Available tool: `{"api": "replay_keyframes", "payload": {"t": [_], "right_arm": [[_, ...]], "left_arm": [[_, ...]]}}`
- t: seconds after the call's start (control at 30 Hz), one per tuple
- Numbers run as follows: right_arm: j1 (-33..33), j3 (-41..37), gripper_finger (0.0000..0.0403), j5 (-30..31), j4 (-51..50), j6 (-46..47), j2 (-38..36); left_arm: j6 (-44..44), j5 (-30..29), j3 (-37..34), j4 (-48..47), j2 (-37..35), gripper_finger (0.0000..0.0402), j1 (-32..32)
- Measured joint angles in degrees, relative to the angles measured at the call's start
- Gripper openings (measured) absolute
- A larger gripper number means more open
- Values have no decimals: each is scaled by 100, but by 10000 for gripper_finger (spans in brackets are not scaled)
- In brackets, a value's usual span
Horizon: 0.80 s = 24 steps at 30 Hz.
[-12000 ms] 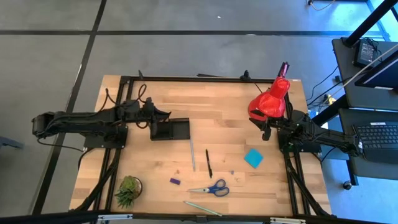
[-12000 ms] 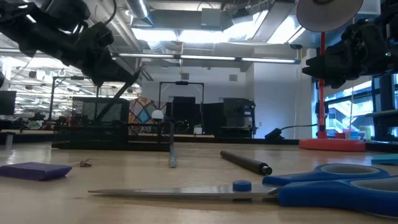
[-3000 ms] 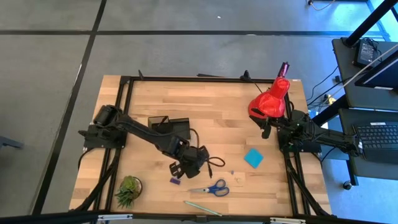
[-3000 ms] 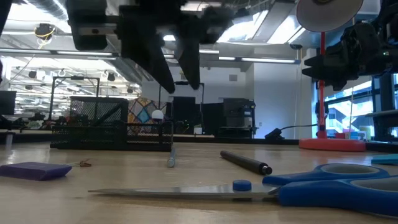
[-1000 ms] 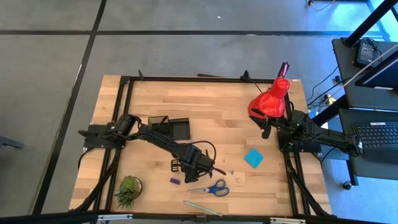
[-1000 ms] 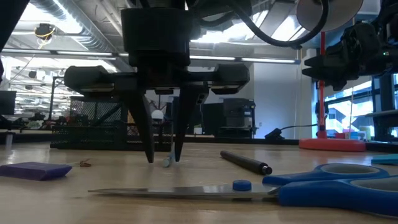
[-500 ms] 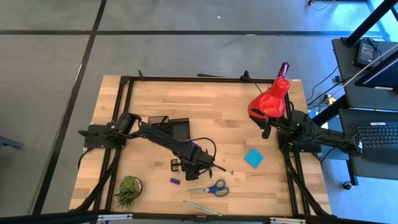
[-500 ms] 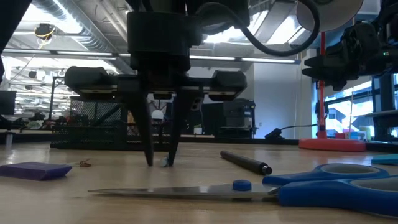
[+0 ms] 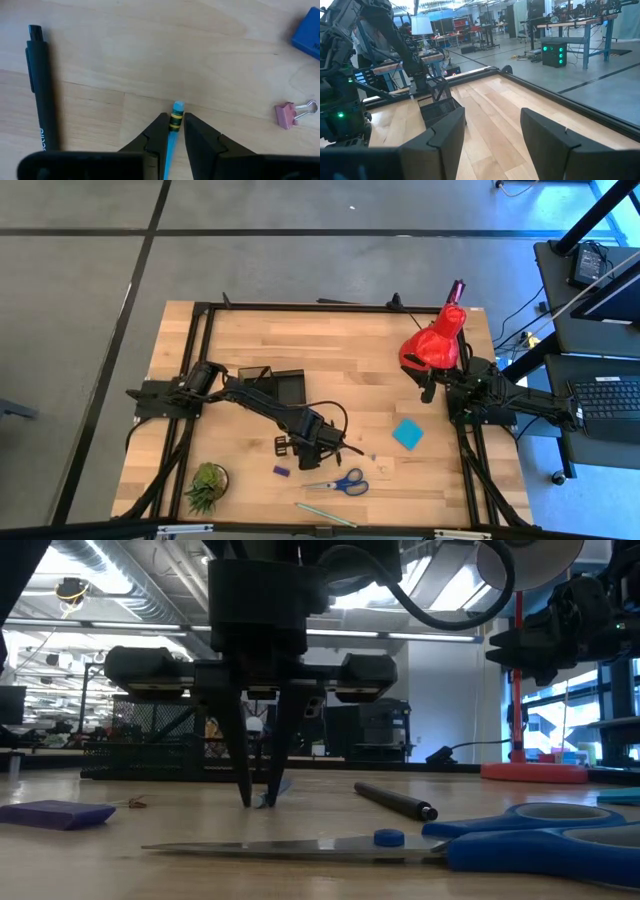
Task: Pick and place office supplies into organizer
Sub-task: Put the top blue pencil into the black desk organizer
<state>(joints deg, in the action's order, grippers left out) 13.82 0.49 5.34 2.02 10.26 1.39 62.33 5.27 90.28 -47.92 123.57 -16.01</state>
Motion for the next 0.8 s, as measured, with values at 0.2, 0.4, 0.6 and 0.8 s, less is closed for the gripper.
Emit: {"api": "replay_keyframes", "payload": {"t": [0.2, 0.4, 0.6, 0.8], "right_arm": [[0, 0, 195, 2, 0, -2, 0], [0, 0, 195, 2, 1, -2, 0], [0, 0, 195, 0, 2, 0, 0], [2, 0, 195, 2, 2, 168, 0]], "left_arm": [[-16, 20, -2, 18, 0, 50, 0], [15, 152, -2, 137, 0, 10, 4], [45, 285, -7, 420, 9, 7, -64], [-46, 325, -11, 775, 22, 6, -242]]}}
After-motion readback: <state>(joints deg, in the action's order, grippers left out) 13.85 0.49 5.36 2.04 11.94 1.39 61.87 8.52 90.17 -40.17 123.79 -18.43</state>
